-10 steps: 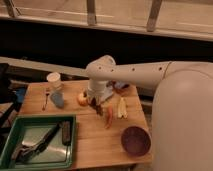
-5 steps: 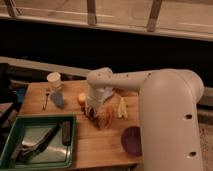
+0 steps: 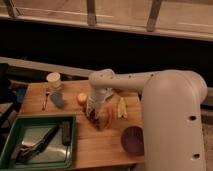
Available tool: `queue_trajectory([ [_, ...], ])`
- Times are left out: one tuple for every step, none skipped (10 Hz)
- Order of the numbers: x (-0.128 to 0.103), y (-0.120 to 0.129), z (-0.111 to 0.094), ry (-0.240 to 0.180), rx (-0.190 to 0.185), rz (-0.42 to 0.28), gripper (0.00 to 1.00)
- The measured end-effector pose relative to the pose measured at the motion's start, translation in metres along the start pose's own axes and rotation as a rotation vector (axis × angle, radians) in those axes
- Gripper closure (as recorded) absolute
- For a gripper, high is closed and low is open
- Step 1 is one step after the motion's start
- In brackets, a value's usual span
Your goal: Place grapes in table surface
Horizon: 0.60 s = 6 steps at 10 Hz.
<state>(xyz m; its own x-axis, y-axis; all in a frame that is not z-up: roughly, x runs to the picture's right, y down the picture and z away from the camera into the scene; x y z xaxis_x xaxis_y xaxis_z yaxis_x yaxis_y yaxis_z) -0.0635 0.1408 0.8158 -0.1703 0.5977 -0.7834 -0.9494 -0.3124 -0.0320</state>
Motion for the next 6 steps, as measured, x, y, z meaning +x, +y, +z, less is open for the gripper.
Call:
queue_trajectory([
  [0.0011,0.0055,-0.0048,-0.013,-0.005,-0.008,0.37],
  [0.0007,0.0062,-0.0056,-0.015,-0.008,-0.01,0.37],
  [0.0001,0.007,-0.004,-0.008,-0.015,-0.014,0.37],
  [0.0001,0.0108,-0.0013,-0.001,-0.022,-0.022,0.37],
  [0.0006,0.0142,-0.0018,-0.002,-0.024,-0.027,0.37],
  [-0.0025,0.0136,-0.007,-0.019,-0.019,-0.024,0.37],
])
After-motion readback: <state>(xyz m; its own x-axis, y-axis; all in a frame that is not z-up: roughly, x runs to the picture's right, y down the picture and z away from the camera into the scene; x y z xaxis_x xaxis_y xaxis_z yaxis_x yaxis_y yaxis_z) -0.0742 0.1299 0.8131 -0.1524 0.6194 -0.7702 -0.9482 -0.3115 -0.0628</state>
